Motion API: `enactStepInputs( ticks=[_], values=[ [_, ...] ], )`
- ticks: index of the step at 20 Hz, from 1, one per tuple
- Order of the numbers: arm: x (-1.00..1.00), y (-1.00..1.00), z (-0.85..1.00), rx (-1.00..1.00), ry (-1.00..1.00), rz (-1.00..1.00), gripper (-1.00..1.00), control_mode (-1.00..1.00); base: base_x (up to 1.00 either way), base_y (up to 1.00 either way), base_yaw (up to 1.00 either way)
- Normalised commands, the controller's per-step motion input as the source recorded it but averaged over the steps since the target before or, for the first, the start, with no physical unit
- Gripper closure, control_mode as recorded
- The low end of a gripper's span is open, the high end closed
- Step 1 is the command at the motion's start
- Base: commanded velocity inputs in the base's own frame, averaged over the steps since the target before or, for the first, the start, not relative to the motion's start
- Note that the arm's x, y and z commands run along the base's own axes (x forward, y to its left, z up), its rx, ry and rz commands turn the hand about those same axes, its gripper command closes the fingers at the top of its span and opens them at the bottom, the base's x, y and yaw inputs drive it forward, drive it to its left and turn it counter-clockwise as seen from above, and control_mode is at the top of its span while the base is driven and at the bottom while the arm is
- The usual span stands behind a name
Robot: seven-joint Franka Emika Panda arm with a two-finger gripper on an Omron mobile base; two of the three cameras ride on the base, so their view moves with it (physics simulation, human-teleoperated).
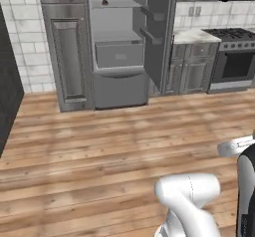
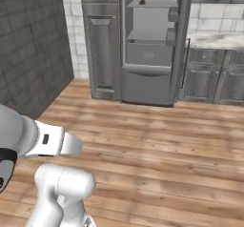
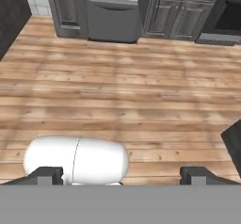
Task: Take the cake and donut from the fridge and place them on the empty tray on the dining counter.
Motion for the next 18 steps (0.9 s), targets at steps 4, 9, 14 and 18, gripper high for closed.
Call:
enactStepInputs(
  ticks=[4, 9, 14, 18],
  values=[
    [0.00, 0.00, 0.00, 0.00, 0.00, 0.00, -1.00, 1.00, 1.00, 0.31, 0.00],
    [0.00, 0.00, 0.00, 0.00, 0.00, 0.00, -1.00, 1.00, 1.00, 0.04, 0.00],
    [0.00, 0.00, 0.00, 0.00, 0.00, 0.00, -1.00, 1.00, 1.00, -0.01, 0.00],
    [0.00, 0.00, 0.00, 0.00, 0.00, 0.00, -1.00, 1.00, 1.00, 0.00, 0.02]
  ],
)
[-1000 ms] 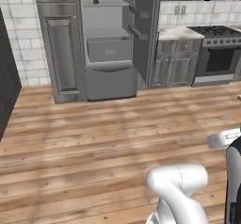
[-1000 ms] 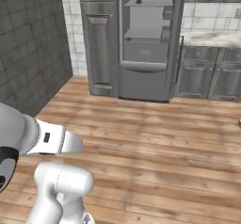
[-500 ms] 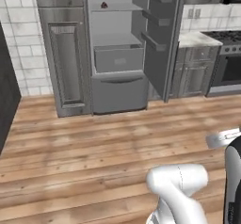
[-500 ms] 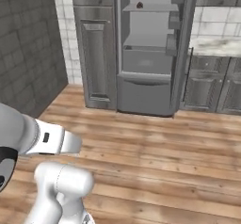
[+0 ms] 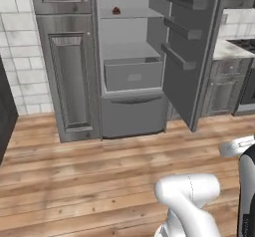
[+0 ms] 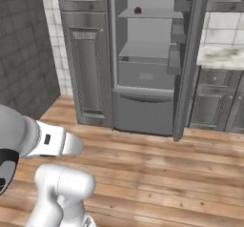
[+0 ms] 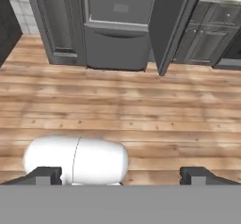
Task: Take the cake and donut from the fridge and place them on the empty tray on the dining counter.
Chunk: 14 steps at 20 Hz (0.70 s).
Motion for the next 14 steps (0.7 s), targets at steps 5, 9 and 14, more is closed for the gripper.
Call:
enactStepInputs(
  ticks=[5, 9, 14],
  values=[
    [0.00, 0.00, 0.00, 0.00, 0.00, 0.00, -1.00, 1.00, 1.00, 0.00, 0.07],
    [0.00, 0.00, 0.00, 0.00, 0.00, 0.00, -1.00, 1.00, 1.00, 0.00, 0.11],
    [0.00, 0.00, 0.00, 0.00, 0.00, 0.00, -1.00, 1.00, 1.00, 0.00, 0.11]
  ],
)
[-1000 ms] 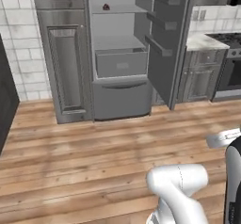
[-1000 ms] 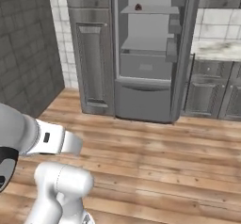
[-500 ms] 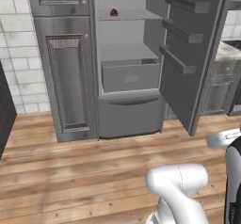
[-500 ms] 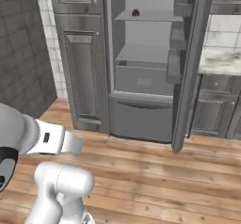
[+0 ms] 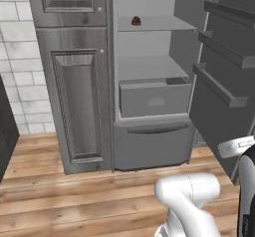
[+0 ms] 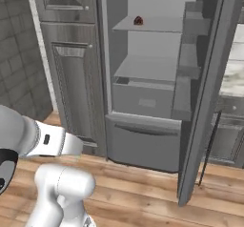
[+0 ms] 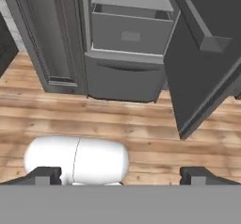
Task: Take the cake and donut from the fridge and place them on the empty tray on the dining counter.
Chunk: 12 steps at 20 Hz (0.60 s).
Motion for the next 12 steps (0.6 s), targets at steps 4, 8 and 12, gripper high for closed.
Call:
enactStepInputs(
  ticks=[4, 8, 12],
  values=[
    [0.00, 0.00, 0.00, 0.00, 0.00, 0.00, -1.00, 1.00, 1.00, -0.04, 0.04],
    [0.00, 0.00, 0.00, 0.00, 0.00, 0.00, -1.00, 1.00, 1.00, 0.00, 0.02],
    [0.00, 0.00, 0.00, 0.00, 0.00, 0.00, -1.00, 1.00, 1.00, 0.00, 0.00]
  ],
)
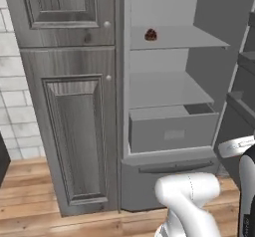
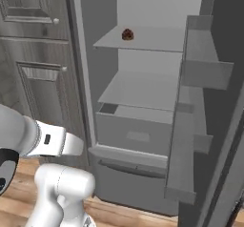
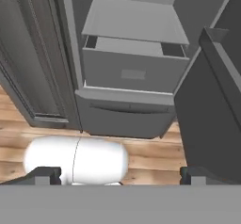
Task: Take the cake and donut from the fridge and place them on the empty tray on the dining counter.
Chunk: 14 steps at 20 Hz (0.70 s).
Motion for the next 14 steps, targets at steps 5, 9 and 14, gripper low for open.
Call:
enactStepInputs(
  ticks=[5, 9, 14],
  values=[
    [0.00, 0.00, 0.00, 0.00, 0.00, 0.00, -1.00, 1.00, 1.00, 0.00, 0.00],
    [0.00, 0.00, 0.00, 0.00, 0.00, 0.00, -1.00, 1.00, 1.00, 0.00, 0.00],
    [0.00, 0.00, 0.00, 0.00, 0.00, 0.00, -1.00, 1.00, 1.00, 0.00, 0.00]
  ],
)
